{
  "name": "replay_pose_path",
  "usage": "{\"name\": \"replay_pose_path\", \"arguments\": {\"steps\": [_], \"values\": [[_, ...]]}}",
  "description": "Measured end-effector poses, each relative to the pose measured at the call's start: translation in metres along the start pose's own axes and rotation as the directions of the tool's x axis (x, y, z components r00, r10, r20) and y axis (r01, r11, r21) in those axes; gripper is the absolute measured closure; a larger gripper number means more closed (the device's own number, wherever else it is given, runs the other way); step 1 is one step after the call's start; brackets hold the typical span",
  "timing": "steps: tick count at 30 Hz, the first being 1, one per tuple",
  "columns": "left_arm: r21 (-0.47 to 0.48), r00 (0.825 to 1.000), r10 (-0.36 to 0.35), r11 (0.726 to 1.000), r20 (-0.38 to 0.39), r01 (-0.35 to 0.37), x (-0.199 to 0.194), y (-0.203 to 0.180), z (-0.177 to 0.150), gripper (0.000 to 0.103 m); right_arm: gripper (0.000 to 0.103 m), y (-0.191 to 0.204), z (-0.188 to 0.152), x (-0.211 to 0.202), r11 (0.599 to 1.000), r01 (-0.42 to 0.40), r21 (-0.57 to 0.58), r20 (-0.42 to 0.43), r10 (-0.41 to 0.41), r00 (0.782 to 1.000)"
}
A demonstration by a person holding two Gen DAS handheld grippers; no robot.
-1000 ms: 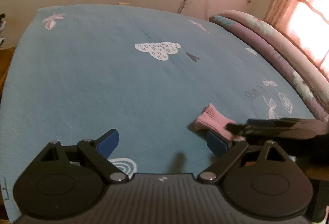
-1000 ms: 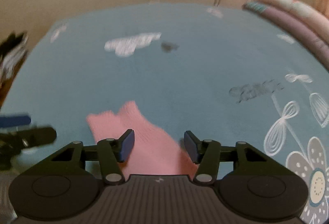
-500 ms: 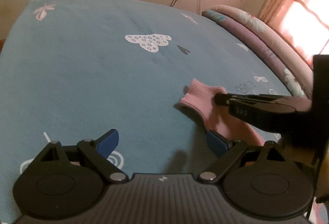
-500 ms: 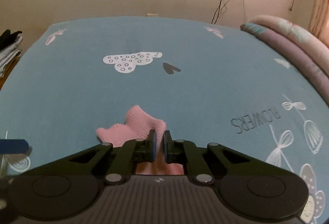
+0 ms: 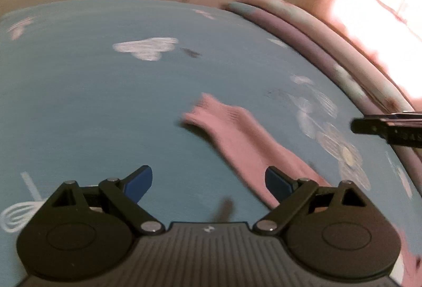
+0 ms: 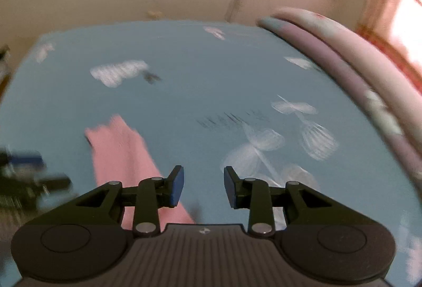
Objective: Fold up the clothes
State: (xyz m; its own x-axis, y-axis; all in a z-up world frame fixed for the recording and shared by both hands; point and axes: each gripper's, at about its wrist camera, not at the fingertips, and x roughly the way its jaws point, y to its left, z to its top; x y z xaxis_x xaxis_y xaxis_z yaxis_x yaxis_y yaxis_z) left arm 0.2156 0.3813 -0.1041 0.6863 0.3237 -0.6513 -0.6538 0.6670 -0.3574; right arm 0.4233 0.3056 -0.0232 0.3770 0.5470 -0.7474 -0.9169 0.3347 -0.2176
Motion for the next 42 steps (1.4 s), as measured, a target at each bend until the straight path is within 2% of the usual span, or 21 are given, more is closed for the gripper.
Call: {"name": "replay_pose_path", "arguments": {"steps": [3,5,7,8,10,13,16,20,22,25,27,29,31,34,36,37,40,42], "values": [[0.077,0.992,-0.126,0.989,-0.007,0.127,0.003,-0.027,-0.009,0.01,0.065,-0.03,-0.036,-0.02,0.998,0.066,0.02,-0.061,-0.064,0.996],[0.142,0.975,-0.22,0.965,-0.024,0.221,0.004,-0.046,-0.016,0.01,0.065,-0.049,-0.059,-0.032,0.992,0.091,0.087,-0.089,-0.083,0.993],[0.203,0.963,-0.267,0.942,-0.041,0.269,0.006,-0.065,-0.024,0.01,0.068,-0.064,-0.079,-0.038,0.983,0.098,0.158,-0.118,-0.08,0.99],[0.232,0.962,-0.267,0.934,-0.047,0.271,0.007,-0.073,-0.028,0.01,0.078,-0.069,-0.09,-0.041,0.977,0.1,0.189,-0.128,-0.076,0.989],[0.285,0.97,-0.236,0.928,-0.052,0.24,0.011,-0.084,-0.033,0.01,0.087,-0.075,-0.109,-0.044,0.964,0.09,0.252,-0.138,-0.057,0.989],[0.335,0.981,-0.188,0.922,-0.058,0.196,0.017,-0.093,-0.038,0.01,0.087,-0.071,-0.133,-0.033,0.951,0.053,0.305,-0.156,-0.005,0.988],[0.311,0.981,-0.179,0.93,-0.073,0.193,0.022,-0.089,-0.038,0.01,0.087,-0.058,-0.149,-0.009,0.954,0.045,0.295,-0.206,0.017,0.978],[0.298,0.985,-0.152,0.939,-0.084,0.171,0.027,-0.085,-0.04,0.01,0.083,-0.044,-0.147,0.005,0.967,0.067,0.247,-0.197,-0.018,0.98],[0.297,0.985,-0.15,0.94,-0.083,0.168,0.027,-0.083,-0.04,0.01,0.082,-0.054,-0.142,-0.009,0.968,0.031,0.249,-0.153,0.007,0.988],[0.287,0.985,-0.155,0.942,-0.078,0.171,0.026,-0.081,-0.04,0.01,0.072,-0.074,-0.14,-0.029,0.961,0.01,0.278,-0.079,0.013,0.997],[0.284,0.984,-0.159,0.942,-0.082,0.176,0.027,-0.081,-0.04,0.01,0.069,-0.081,-0.143,-0.027,0.973,0.007,0.232,-0.099,0.016,0.995],[0.286,0.983,-0.159,0.941,-0.088,0.178,0.029,-0.081,-0.04,0.01,0.049,-0.082,-0.148,-0.018,0.987,-0.01,0.16,-0.154,0.035,0.988],[0.289,0.984,-0.153,0.942,-0.088,0.172,0.03,-0.081,-0.041,0.01,0.047,-0.082,-0.154,-0.006,0.993,-0.038,0.113,-0.195,0.06,0.979],[0.29,0.984,-0.151,0.942,-0.091,0.172,0.032,-0.081,-0.041,0.01,0.048,-0.091,-0.16,0.0,0.98,-0.098,0.171,-0.179,0.129,0.975],[0.29,0.985,-0.148,0.942,-0.093,0.169,0.033,-0.081,-0.041,0.01,0.057,-0.093,-0.164,0.001,0.968,-0.119,0.221,-0.158,0.156,0.975],[0.29,0.985,-0.145,0.942,-0.094,0.166,0.034,-0.082,-0.041,0.01,0.072,-0.089,-0.164,-0.001,0.973,-0.113,0.203,-0.147,0.145,0.978],[0.294,0.986,-0.136,0.943,-0.096,0.159,0.036,-0.082,-0.042,0.01,0.091,-0.075,-0.162,-0.009,0.993,-0.036,0.11,-0.121,0.049,0.991],[0.298,0.986,-0.137,0.941,-0.093,0.159,0.035,-0.083,-0.043,0.01,0.091,-0.082,-0.161,-0.009,0.987,0.002,0.158,-0.102,0.015,0.995]]}}
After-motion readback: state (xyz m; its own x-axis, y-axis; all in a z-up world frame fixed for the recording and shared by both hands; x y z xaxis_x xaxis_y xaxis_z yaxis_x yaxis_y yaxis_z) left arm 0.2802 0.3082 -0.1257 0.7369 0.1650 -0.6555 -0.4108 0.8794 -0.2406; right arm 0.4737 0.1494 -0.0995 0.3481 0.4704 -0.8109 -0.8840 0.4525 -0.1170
